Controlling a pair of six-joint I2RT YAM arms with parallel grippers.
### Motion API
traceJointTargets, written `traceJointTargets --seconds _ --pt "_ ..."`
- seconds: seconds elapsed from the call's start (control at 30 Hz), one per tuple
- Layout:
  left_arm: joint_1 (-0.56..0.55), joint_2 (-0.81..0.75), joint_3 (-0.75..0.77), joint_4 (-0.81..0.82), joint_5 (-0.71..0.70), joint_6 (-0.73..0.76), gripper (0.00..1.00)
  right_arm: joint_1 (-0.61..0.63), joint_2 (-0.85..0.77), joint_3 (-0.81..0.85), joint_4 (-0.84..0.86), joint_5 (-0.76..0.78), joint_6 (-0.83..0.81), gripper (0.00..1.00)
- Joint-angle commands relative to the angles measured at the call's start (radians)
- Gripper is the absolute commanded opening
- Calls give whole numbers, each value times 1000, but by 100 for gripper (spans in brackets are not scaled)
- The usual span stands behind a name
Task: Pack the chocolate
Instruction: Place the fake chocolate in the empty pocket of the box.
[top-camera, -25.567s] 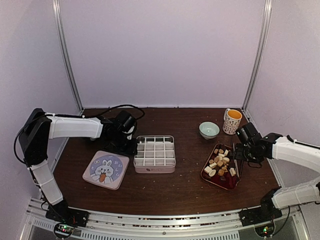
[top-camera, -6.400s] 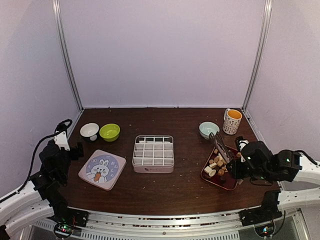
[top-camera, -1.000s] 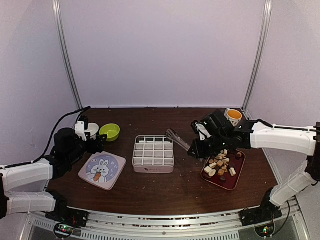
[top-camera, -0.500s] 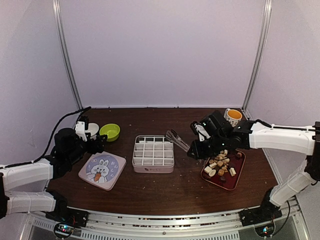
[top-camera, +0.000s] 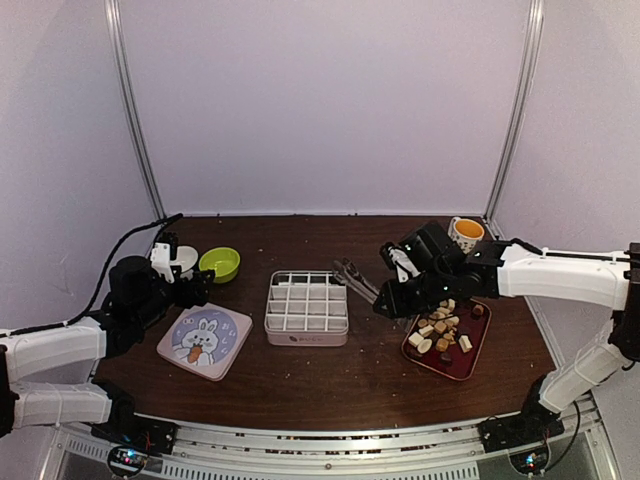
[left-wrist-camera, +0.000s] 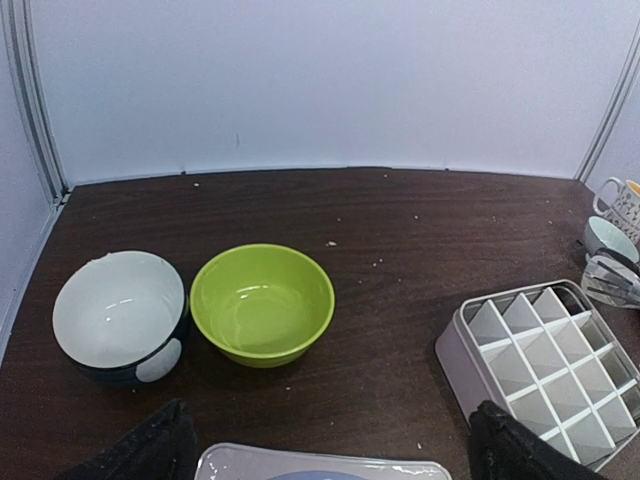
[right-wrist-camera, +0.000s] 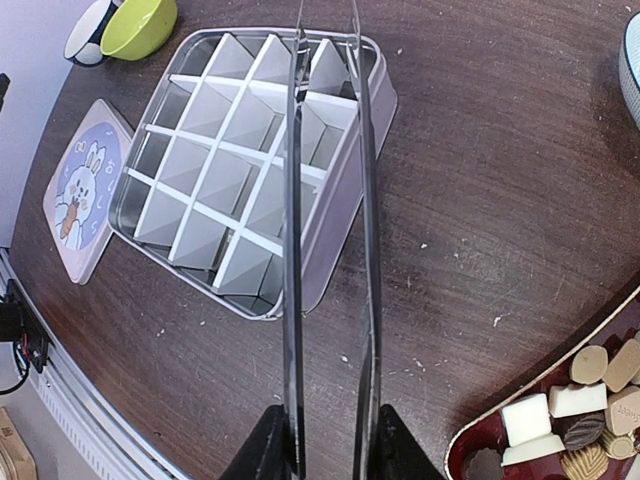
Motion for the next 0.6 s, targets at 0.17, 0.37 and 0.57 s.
traceJointTargets --seconds 0.17,0.37,0.57 --pt "5 -2 37 21 -7 14 97 7 -24 36 -15 51 -3 26" --pt "4 -3 37 17 -13 17 97 6 -92 19 -68 118 -4 26" --pt "5 -7 37 13 -24 21 97 6 -174 -30 -147 162 13 25"
